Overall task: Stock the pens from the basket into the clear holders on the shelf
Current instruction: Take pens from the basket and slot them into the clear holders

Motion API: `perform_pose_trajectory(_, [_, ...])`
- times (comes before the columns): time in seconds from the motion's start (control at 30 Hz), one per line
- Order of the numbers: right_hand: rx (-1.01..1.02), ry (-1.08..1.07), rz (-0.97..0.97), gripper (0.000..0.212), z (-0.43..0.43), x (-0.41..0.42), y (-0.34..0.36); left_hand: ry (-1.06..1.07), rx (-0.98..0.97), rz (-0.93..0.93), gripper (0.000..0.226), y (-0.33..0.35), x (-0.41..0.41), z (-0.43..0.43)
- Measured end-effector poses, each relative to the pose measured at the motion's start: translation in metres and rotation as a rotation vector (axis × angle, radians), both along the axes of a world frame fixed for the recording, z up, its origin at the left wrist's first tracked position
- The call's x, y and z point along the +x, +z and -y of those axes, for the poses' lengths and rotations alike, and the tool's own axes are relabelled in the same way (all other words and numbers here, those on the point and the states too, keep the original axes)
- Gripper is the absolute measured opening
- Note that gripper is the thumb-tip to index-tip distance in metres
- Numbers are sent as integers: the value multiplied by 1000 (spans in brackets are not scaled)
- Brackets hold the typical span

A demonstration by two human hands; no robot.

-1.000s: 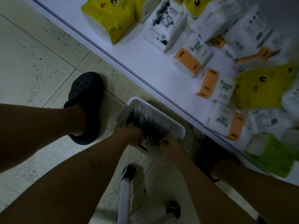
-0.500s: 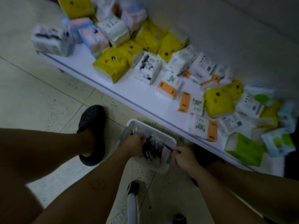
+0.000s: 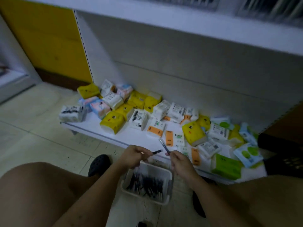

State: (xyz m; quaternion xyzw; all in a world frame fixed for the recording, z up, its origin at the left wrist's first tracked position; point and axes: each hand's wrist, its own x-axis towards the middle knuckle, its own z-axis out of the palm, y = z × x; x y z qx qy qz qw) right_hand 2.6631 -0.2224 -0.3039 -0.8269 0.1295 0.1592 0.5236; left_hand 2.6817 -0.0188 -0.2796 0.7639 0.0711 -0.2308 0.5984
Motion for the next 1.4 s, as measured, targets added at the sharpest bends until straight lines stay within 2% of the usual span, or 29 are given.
perform_pose_trajectory(0.1, [115,-26,105,22,6,-5,28,-57,-127,-61,17,32,0,2])
perform_pose_trajectory(0.23, [276,-47,152,13,20,-11,69,-275,-178,-35,46,74,-5,19])
perform_pose_trajectory(0.3, [268,-44,211,11,28,-16,90,-349,-153,23,41,91,-9,31])
perform_pose_trajectory(0.4, [252,-76,333,9,42,-25,124,-304,19,239,17,120,-13,58])
perform_pose_trajectory(0.53, [324,-183,532,17,60,-41,178,-225,242,674,28,168,-12,97])
perform_pose_trajectory(0.6, [387,-213,619,19,70,-48,208,-206,212,791,32,197,-13,116])
perform_pose_trajectory(0.7, [440,-251,738,20,85,-53,249,-166,95,874,33,240,-15,144])
perform_pose_trajectory(0.93, [296,-300,925,9,126,-56,329,-165,-74,1033,12,332,-18,195])
perform_pose_trajectory(1.0, [303,-295,974,9,135,-55,349,-174,-89,1058,23,352,-14,207])
perform_pose_trajectory(1.07, [290,-312,998,11,144,-51,368,-195,-88,1085,50,367,-7,215])
perform_pose_trajectory(1.1, [279,-318,1006,17,149,-48,376,-213,-73,1105,62,373,-3,219])
perform_pose_trajectory(1.17, [247,-315,1030,43,160,-39,391,-254,-43,1150,77,384,8,225])
perform_pose_trajectory(1.23, [119,-290,1081,75,172,-29,402,-291,-18,1183,79,394,19,231])
perform_pose_trajectory(1.27, [34,-274,1101,82,177,-23,408,-306,5,1204,77,400,26,234])
perform_pose_trajectory(1.4, [-232,-280,1142,68,198,7,429,-330,46,1262,67,422,48,246])
